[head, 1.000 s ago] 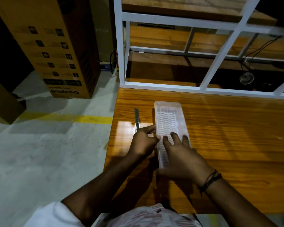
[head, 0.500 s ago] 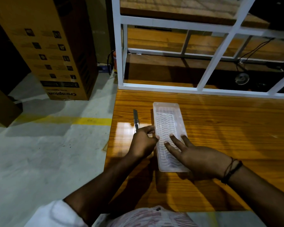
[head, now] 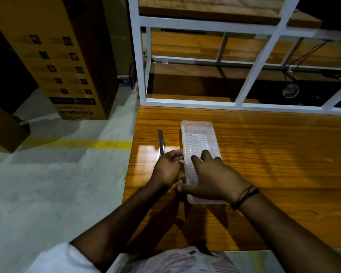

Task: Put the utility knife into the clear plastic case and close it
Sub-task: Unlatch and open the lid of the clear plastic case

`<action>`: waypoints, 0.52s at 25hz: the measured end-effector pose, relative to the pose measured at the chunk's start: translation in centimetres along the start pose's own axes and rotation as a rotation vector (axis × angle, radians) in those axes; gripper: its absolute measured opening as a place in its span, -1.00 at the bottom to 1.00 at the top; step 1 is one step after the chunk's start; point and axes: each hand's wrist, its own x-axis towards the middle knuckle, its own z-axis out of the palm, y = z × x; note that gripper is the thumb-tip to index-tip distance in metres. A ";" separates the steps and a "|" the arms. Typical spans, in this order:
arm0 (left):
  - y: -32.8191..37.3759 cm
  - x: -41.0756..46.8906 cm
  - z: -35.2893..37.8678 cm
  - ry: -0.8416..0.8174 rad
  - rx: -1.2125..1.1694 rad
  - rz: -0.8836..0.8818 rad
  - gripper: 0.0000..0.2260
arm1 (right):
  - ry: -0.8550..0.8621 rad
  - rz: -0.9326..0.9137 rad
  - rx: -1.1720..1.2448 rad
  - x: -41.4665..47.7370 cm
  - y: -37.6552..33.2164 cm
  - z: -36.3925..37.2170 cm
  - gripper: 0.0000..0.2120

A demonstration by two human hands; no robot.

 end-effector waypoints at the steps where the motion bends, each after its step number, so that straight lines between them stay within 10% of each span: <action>1: 0.3 0.0 0.1 0.001 -0.016 -0.042 -0.69 | 0.048 0.055 -0.006 0.3 -0.8 0.6 -0.01; 13: 0.8 -0.2 0.5 -0.009 0.084 -0.043 -0.65 | 0.154 0.141 0.159 0.9 0.7 1.7 -0.13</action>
